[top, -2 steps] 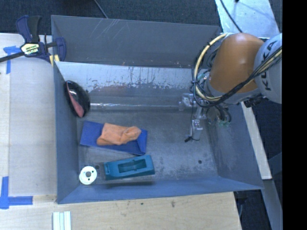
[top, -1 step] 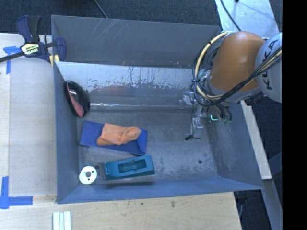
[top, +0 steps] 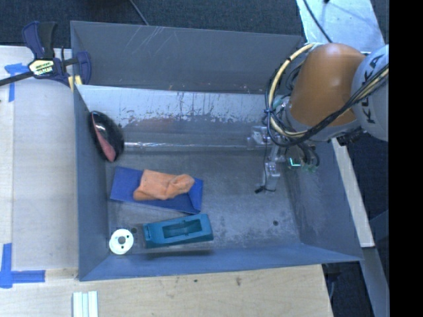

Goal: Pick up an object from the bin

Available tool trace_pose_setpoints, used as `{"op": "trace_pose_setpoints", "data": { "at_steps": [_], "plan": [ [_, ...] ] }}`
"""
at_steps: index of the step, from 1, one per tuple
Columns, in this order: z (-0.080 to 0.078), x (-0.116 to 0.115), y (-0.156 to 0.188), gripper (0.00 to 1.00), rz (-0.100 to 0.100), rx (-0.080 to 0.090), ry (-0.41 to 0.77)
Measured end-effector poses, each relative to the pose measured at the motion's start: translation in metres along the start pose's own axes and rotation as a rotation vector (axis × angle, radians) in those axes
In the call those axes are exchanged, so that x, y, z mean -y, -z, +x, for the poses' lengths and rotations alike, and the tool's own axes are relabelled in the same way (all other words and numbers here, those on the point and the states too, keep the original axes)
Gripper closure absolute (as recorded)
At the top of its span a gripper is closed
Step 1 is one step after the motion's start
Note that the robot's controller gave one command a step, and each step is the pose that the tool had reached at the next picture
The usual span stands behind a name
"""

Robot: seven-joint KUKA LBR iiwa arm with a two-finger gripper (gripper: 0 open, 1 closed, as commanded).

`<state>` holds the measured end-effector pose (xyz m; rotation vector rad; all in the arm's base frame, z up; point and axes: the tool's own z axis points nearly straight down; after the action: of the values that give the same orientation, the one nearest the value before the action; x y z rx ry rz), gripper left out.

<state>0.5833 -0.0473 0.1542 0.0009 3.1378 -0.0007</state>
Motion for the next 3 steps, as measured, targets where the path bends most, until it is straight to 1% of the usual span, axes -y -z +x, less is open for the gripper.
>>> {"op": "trace_pose_setpoints", "data": {
  "at_steps": [1, 2, 3],
  "plan": [
    [0.000, 0.000, 0.000, 0.00, 0.000, 0.000, 0.001],
    [-0.004, -0.054, -0.037, 0.00, 0.001, 0.002, 0.012],
    [-0.017, -0.082, -0.054, 0.00, -0.004, -0.001, 0.056]
  ]
}}
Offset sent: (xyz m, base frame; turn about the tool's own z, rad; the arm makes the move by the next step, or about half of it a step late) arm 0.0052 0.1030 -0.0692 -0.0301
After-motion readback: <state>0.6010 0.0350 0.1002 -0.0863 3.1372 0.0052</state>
